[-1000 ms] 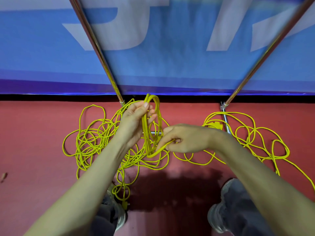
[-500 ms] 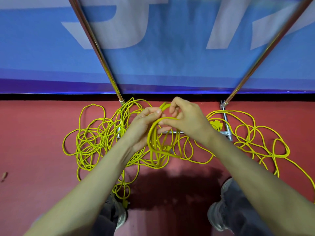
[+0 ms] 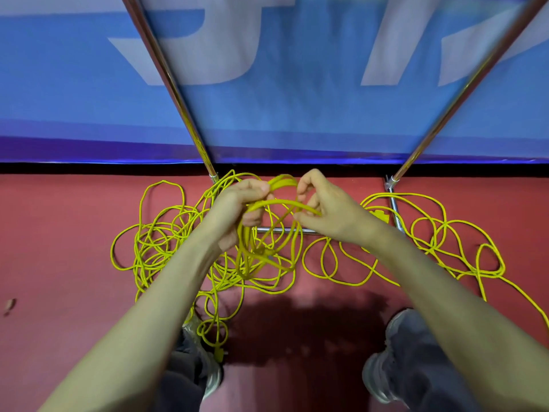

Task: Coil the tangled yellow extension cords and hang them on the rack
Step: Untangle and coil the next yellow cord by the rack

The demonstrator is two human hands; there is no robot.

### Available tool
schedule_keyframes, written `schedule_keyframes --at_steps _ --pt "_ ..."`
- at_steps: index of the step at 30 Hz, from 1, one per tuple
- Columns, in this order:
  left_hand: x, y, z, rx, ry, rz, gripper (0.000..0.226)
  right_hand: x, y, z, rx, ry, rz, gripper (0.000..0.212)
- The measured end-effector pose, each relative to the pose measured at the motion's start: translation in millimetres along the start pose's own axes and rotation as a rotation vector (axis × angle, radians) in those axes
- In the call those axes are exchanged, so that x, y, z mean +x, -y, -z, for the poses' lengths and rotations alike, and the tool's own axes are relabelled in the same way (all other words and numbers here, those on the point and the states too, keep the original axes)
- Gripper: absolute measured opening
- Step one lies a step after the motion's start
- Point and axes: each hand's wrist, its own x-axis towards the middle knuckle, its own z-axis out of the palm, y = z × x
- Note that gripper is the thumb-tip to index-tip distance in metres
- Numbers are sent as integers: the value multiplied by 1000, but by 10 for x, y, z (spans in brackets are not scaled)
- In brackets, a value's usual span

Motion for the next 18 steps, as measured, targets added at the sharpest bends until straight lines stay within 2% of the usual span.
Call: schedule_keyframes --at_steps 2,3,4,6,8,9,11,13,18 --pt "-2 -112 112 -207 28 -3 13 -23 -182 56 -216 31 -23 19" --pt "-9 -167 174 -311 50 -14 10 -40 -275 87 -235 67 -72 12" --pt "-13 -211 235 -394 79 -28 8 -59 -351 117 -204 92 -117 14" --pt "-12 -236 328 -447 120 -44 22 -69 -408 157 -81 45 -137 19" --pt "3 -199 353 -358 72 -63 26 -31 -327 177 89 -44 -81 16" --pt "10 -171 338 -278 39 -74 20 -9 -264 176 167 -59 -50 17" --pt "14 -124 290 -79 -5 -63 4 20 -168 167 240 -62 -18 31" --pt "12 -89 287 33 -2 -36 5 28 -156 174 234 -90 -26 31" --pt "3 -97 350 -10 43 -28 7 22 -236 217 110 -149 -42 23"
